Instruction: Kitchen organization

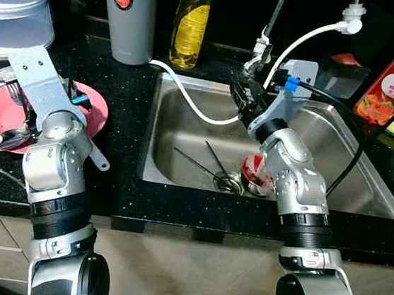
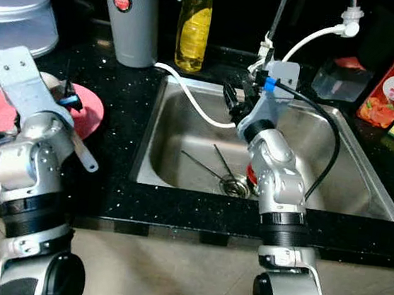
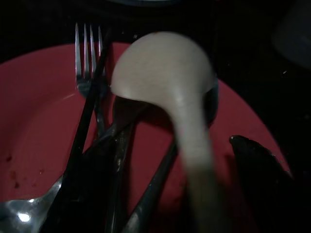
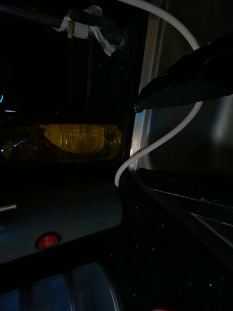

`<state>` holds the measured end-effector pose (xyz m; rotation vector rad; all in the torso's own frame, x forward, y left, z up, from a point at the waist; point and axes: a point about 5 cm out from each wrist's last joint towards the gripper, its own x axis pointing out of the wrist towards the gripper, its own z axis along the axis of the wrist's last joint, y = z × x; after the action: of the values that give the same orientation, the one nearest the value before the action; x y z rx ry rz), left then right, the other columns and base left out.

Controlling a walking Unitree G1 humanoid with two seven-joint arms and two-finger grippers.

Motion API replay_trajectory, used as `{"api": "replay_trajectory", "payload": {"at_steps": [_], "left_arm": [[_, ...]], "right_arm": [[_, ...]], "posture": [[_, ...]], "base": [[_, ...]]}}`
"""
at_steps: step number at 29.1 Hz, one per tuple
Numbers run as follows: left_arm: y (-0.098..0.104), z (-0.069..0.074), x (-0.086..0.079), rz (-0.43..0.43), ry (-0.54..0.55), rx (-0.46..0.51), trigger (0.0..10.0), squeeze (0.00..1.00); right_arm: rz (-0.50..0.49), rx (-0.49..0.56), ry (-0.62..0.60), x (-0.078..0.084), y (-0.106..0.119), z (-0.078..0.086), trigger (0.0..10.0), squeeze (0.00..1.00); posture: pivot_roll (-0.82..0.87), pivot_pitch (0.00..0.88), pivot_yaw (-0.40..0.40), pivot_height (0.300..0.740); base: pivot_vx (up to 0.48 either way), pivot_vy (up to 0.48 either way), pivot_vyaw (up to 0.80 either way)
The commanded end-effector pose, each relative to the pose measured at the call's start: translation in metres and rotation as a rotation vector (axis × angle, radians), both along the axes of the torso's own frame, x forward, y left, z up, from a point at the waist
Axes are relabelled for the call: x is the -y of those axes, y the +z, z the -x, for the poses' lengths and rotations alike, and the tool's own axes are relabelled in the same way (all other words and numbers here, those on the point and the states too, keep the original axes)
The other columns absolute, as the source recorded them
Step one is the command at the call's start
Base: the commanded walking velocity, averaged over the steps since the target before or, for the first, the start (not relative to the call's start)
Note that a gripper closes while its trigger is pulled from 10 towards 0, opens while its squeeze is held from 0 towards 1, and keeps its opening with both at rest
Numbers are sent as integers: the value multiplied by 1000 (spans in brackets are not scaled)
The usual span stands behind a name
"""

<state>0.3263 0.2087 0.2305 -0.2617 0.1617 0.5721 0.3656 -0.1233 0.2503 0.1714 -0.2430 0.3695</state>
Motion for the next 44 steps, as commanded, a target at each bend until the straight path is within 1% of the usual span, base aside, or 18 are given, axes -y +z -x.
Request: {"api": "replay_trajectory", "payload": {"at_steps": [1, 11, 15, 19, 20, 21, 22, 23, 26, 28, 29, 30, 31, 32, 34, 38, 40, 44], "left_arm": [[-6, -1, -6, 0, 22, -34, 0, 0], [3, 1, -13, -34, 54, 14, 0, 0], [19, 1, -13, -127, 55, 83, 0, 0], [27, 2, -12, -168, 54, 119, 0, 0], [35, 1, -9, -202, 36, 159, 0, 0], [44, 1, -6, -232, 13, 207, 2275, 0], [50, 1, -3, -251, -3, 239, 2275, 0], [57, 0, 1, -273, -46, 279, 10000, 0], [72, -3, 13, -326, -186, 346, 10000, 0], [67, -8, 23, -394, -393, 276, 10000, 0], [63, -9, 26, -396, -474, 248, 10000, 0], [63, -9, 26, -396, -474, 248, 10000, 0], [58, -5, 27, -350, -644, 244, 10000, 0], [58, -5, 27, -350, -644, 244, 10000, 0], [60, 0, 28, -320, -747, 271, 10000, 0], [64, 6, 34, -329, -857, 311, 10000, 0], [60, 5, 44, -332, -897, 301, 10000, 0], [59, 0, 53, -329, -921, 297, 10000, 0]], "right_arm": [[-1, -6, -10, 4, 0, 0, 10000, 0], [-1, -3, -3, 2, 1, -1, 10000, 0], [-1, -1, -1, 1, 1, -1, 10000, 0], [-1, -1, -2, 1, 1, -1, 10000, 0], [-1, -1, -2, 1, 1, -1, 10000, 0], [-1, -2, -3, 1, 1, -1, 10000, 0], [-1, -2, -3, 2, 1, -1, 10000, 0], [-1, -2, -4, 2, 1, -1, 10000, 0], [-1, -2, -7, 2, 2, -1, 10000, 0], [-2, -1, -12, 3, 2, -1, 10000, 0], [-3, -1, -15, 4, 2, -1, 10000, 0], [-3, -1, -15, 4, 2, -1, 10000, 0], [-5, -1, -25, 6, 2, -2, 10000, 0], [-5, -1, -25, 6, 2, -2, 10000, 0], [-6, 0, -41, 8, 2, -2, 10000, 0], [-10, -10, -122, 19, 2, -4, 10000, 0], [-26, -24, -188, 30, 3, -7, 10000, 0], [-40, -25, -217, 37, 4, -8, 10000, 0]], "posture": [[263, 0, -80, 740], [266, 0, -84, 740], [266, 0, -84, 740], [266, 0, -84, 740], [266, 0, -84, 740], [264, 0, -81, 740], [264, 0, -81, 740], [263, 0, -81, 740], [264, 0, -80, 740], [265, 0, -81, 740], [265, 0, -81, 740], [265, 0, -81, 740], [265, 0, -80, 740], [265, 0, -80, 740], [265, 0, -80, 740], [263, 0, -79, 740], [260, 0, -77, 740], [253, 0, -75, 740]], "base": [[0, 0, 0], [0, 0, 0], [0, 0, 0], [0, 0, 0], [0, 0, 0], [0, 0, 0], [0, 0, 0], [0, 0, 0], [0, 0, 0], [0, 0, 0], [0, 0, 0], [0, 0, 0], [0, 0, 0], [0, 0, 0], [0, 0, 0], [0, 0, 0], [0, 0, 0], [0, 0, 0]]}}
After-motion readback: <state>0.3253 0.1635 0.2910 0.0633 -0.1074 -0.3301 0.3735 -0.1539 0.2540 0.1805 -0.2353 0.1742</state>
